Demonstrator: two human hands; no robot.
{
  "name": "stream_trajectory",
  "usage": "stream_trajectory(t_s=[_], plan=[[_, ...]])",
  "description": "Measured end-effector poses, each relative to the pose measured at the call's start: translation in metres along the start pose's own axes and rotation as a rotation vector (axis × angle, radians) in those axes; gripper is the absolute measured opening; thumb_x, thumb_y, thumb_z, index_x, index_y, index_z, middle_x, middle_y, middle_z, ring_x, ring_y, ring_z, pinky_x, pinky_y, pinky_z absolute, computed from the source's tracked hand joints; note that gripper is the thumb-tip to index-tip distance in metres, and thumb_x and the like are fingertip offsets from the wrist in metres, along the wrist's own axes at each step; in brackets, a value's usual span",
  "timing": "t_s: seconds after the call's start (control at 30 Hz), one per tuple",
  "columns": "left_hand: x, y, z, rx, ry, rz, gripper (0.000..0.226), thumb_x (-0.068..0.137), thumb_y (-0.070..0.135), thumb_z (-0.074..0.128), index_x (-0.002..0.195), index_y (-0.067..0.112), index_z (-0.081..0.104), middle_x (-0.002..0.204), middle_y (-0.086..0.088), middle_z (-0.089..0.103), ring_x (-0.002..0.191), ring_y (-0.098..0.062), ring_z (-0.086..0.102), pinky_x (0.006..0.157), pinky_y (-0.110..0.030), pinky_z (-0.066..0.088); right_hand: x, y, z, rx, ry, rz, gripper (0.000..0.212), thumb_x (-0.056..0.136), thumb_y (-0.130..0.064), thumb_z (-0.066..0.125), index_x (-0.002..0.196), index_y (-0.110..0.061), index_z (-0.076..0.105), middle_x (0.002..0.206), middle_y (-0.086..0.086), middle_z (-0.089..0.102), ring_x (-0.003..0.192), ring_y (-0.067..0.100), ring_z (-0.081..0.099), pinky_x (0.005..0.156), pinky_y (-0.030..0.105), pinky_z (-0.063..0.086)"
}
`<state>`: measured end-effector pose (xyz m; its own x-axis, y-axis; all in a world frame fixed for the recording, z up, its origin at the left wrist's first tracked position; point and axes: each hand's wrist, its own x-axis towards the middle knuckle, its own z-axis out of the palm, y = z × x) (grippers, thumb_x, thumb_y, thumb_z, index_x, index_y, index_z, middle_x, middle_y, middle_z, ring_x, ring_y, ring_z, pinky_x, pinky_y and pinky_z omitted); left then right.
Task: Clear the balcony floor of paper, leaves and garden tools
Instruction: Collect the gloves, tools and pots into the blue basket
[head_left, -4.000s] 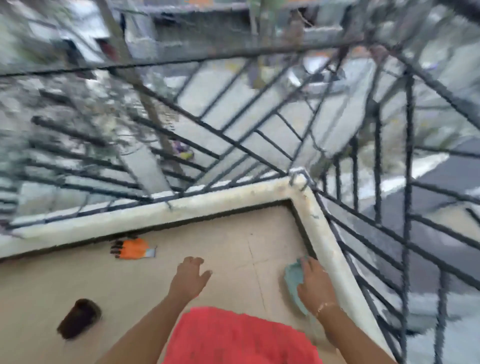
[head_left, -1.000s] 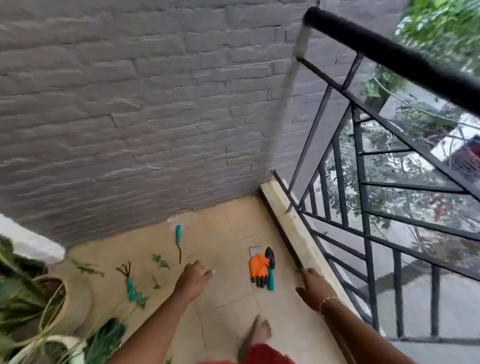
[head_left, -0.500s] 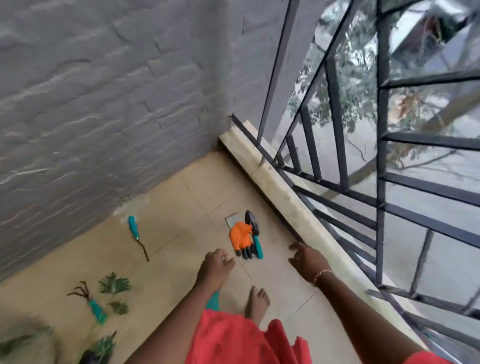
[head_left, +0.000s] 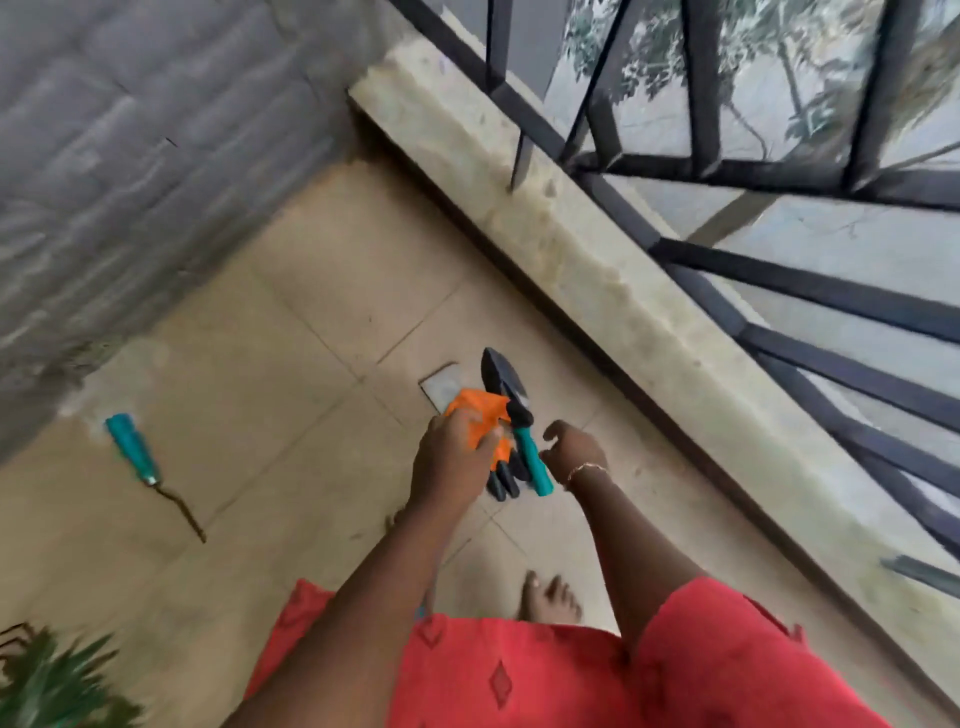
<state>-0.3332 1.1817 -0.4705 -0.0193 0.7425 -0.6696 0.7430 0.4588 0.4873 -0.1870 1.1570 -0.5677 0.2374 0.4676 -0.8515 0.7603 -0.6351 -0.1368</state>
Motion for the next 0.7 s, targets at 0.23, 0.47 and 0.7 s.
stream_trajectory(t_s=[0.23, 0.47, 0.7], plan=[[0.049, 0.019, 0.011, 0.183, 0.038, 0.168, 0.033, 0.093, 0.032, 0.051, 0.120, 0.014, 0.052, 0.123, -0.007, 0.050, 0.112, -0.022, 0.049, 0.081, -0.029, 0.038, 0.068, 0.001, 0.049, 0.070, 0.023, 0.129, 0.042, 0.085, -0.037, 0.059, 0.116, -0.011, 0.051, 0.116, 0.012, 0.058, 0.107, 0.031, 0.057, 0.078, 0.033, 0.044], [0.066, 0.008, -0.004, 0.151, 0.084, 0.147, 0.034, 0.094, 0.031, 0.050, 0.125, 0.015, 0.052, 0.125, -0.007, 0.050, 0.112, -0.020, 0.050, 0.084, -0.028, 0.041, 0.077, 0.000, 0.063, -0.146, 0.009, 0.063, 0.032, 0.091, -0.027, 0.051, 0.121, -0.015, 0.054, 0.113, 0.008, 0.063, 0.104, 0.027, 0.060, 0.081, 0.032, 0.047], [-0.004, -0.012, -0.008, -0.036, 0.141, 0.045, 0.023, 0.090, 0.015, 0.058, 0.111, 0.006, 0.061, 0.112, -0.013, 0.059, 0.104, -0.026, 0.056, 0.084, -0.029, 0.042, 0.002, 0.034, 0.007, -0.316, 0.061, 0.035, 0.029, 0.090, -0.019, 0.055, 0.119, -0.015, 0.053, 0.111, 0.006, 0.063, 0.099, 0.024, 0.060, 0.075, 0.029, 0.046]])
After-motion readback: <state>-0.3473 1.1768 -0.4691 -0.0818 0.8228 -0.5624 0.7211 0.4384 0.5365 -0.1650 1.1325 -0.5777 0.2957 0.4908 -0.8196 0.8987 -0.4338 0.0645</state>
